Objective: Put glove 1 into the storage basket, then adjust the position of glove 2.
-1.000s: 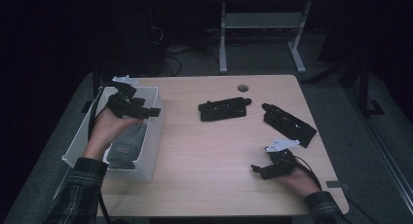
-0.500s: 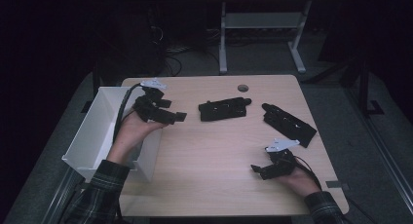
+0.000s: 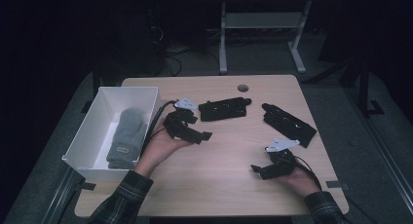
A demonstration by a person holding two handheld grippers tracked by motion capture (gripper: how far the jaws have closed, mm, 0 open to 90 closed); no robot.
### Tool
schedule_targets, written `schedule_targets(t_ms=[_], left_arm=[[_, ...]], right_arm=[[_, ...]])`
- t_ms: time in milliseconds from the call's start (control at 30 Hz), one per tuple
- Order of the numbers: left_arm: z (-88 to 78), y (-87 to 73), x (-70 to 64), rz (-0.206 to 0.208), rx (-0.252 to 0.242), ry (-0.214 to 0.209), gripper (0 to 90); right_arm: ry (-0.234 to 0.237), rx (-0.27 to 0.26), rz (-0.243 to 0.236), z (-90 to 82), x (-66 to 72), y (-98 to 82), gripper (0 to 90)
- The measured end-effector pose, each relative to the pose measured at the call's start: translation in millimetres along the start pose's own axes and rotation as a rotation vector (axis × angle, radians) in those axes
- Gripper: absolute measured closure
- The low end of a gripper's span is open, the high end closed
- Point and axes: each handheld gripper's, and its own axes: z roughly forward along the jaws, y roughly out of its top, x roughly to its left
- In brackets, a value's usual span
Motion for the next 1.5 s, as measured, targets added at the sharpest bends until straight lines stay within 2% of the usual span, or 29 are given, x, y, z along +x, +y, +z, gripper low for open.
schedule_targets(t_ms=[300, 600, 667, 833, 1000, 1100, 1133, 1200, 1233, 1267, 1300, 1400, 1467, 1500], left_arm=[[32.7, -34.2, -6.7, 0.019, 0.049, -0.014, 14.7], [50.1, -67.7, -10.2, 0.039, 0.088, -0.011, 13.2], [52.2, -74.0, -9.8, 0.059, 0.103, -0.009, 12.9], [55.3, -85.6, -11.7, 0.066, 0.106, -0.006, 12.7], [55.6, -96.6, -11.4, 0.069, 0.118, 0.012, 12.7], [56.4, -103.4, -10.6, 0.065, 0.123, 0.01, 12.7], [56.6, -104.9, -10.9, 0.077, 0.119, 0.019, 12.6], [56.9, -106.2, -12.2, 0.091, 0.116, 0.035, 12.7], [59.4, -107.8, -14.6, 0.087, 0.09, 0.048, 12.7], [59.3, -108.3, -13.9, 0.101, 0.087, 0.043, 12.5], [59.4, -109.1, -12.4, 0.114, 0.08, 0.043, 12.5], [59.8, -113.5, -11.2, 0.113, 0.036, 0.039, 12.6], [59.6, -116.3, -10.9, 0.112, 0.014, 0.036, 12.6], [59.6, -117.6, -10.8, 0.112, 0.003, 0.035, 12.6]], right_arm=[[-0.006, 0.001, -0.001, 0.0, -0.6, 0.1, 10.7], [-0.011, -0.002, 0.004, -0.1, 0.5, -0.2, 10.8], [-0.015, 0.006, 0.008, -0.1, 0.9, 0.8, 10.8], [-0.016, 0.03, 0.009, -1.7, 2.2, 3.9, 15.5], [0.012, 0.043, 0.036, -7.4, -5.2, 9.1, 33.4], [0.011, 0.05, 0.037, -8.3, -14.0, 11.9, 43.0], [0.015, 0.054, 0.031, -9.0, -17.3, 13.0, 47.3], [0.001, 0.055, 0.033, -10.5, -23.7, 15.9, 52.4], [-0.008, 0.049, 0.033, -11.5, -26.3, 16.9, 57.9], [-0.019, 0.031, 0.026, -14.1, -32.2, 19.0, 65.9], [-0.028, 0.028, 0.025, -15.4, -35.2, 20.5, 69.9], [-0.066, 0.015, 0.021, -20.3, -50.4, 26.1, 83.7], [-0.102, 0.022, 0.026, -22.7, -58.6, 28.6, 89.7], [-0.127, 0.016, 0.035, -23.9, -64.9, 29.8, 90.0]])
